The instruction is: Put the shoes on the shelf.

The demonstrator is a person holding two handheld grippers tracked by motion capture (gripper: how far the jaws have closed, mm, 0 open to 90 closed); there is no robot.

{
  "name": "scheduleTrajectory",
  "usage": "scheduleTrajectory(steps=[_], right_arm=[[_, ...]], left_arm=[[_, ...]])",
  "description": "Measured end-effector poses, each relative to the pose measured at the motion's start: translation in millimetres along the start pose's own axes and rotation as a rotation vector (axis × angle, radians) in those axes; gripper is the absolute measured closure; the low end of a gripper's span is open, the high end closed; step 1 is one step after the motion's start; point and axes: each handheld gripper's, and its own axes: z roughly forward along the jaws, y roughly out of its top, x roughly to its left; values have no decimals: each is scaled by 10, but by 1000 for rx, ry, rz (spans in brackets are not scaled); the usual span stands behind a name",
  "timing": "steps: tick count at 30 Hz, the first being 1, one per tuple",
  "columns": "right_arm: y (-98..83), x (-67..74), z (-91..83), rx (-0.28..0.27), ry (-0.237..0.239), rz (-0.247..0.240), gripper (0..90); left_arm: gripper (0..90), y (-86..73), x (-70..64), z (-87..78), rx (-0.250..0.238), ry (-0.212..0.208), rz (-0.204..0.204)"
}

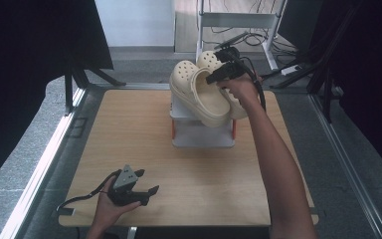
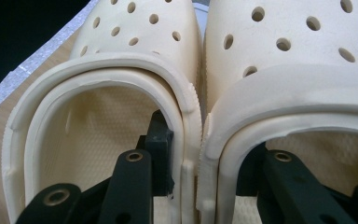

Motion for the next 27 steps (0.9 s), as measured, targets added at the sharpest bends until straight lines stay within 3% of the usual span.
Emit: scheduleTrajectory(steps=[9, 12, 18, 27], right_arm=[[131, 29, 149, 7, -36, 71, 667], [147, 31, 178, 5, -45, 116, 667], [184, 78, 228, 4, -108, 163, 667], [224, 113, 310, -14, -165, 234, 666]], left_arm=[[233, -1, 4, -22, 0, 14, 1], [233, 5, 5, -24, -8, 12, -5], [233, -9, -13, -18, -4, 3, 2], [233, 0, 2, -75, -21, 2, 5]])
